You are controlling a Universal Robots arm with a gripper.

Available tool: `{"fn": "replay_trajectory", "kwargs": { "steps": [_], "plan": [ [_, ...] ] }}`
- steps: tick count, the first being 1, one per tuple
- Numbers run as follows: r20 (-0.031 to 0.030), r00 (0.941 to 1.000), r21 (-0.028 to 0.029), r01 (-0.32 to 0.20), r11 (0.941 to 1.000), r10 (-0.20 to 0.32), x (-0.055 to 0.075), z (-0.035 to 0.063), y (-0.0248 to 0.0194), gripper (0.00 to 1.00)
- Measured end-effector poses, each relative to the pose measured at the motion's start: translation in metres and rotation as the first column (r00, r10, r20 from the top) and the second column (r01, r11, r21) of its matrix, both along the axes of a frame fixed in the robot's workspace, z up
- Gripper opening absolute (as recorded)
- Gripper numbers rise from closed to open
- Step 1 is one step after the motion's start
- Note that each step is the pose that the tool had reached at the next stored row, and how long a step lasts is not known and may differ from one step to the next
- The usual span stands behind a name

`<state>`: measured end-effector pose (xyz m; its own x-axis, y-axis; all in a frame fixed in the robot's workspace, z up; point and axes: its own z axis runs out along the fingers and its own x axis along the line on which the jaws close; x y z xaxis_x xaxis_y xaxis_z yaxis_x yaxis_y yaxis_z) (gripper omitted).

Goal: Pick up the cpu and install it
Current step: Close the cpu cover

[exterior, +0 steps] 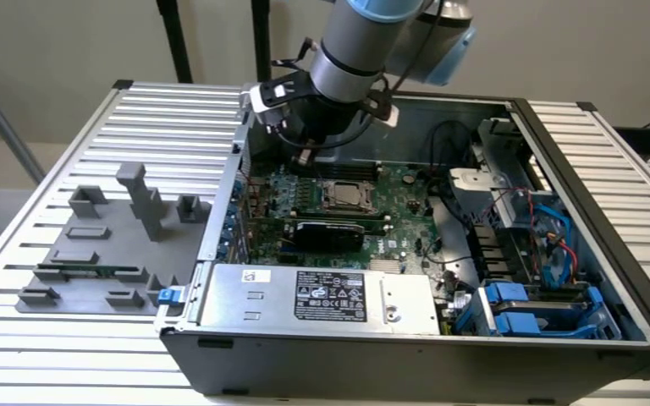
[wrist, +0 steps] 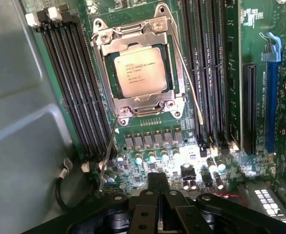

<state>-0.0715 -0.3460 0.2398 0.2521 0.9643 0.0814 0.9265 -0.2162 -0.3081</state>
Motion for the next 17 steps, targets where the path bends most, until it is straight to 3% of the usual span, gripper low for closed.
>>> {"fn": "replay_trajectory", "kwargs": {
  "steps": [5,9,12,14,17],
  "plan": [
    [-0.0001,0.9975,0.0014,0.070,0.9975,-0.070,0.0000,0.0010,0.0000,0.11],
    [-0.0042,0.9942,0.0161,0.108,0.9940,-0.108,-0.0009,0.0011,0.0000,0.11],
    [-0.0215,0.9924,0.0295,0.122,0.9921,-0.122,-0.0013,0.0012,0.0000,0.11],
    [-0.0363,0.9912,0.0449,0.129,0.9906,-0.127,-0.0016,0.0011,0.0000,0.11],
    [-0.0475,0.9889,0.0586,0.144,0.9879,-0.141,-0.0022,0.0011,0.0000,0.11]
  ]
}}
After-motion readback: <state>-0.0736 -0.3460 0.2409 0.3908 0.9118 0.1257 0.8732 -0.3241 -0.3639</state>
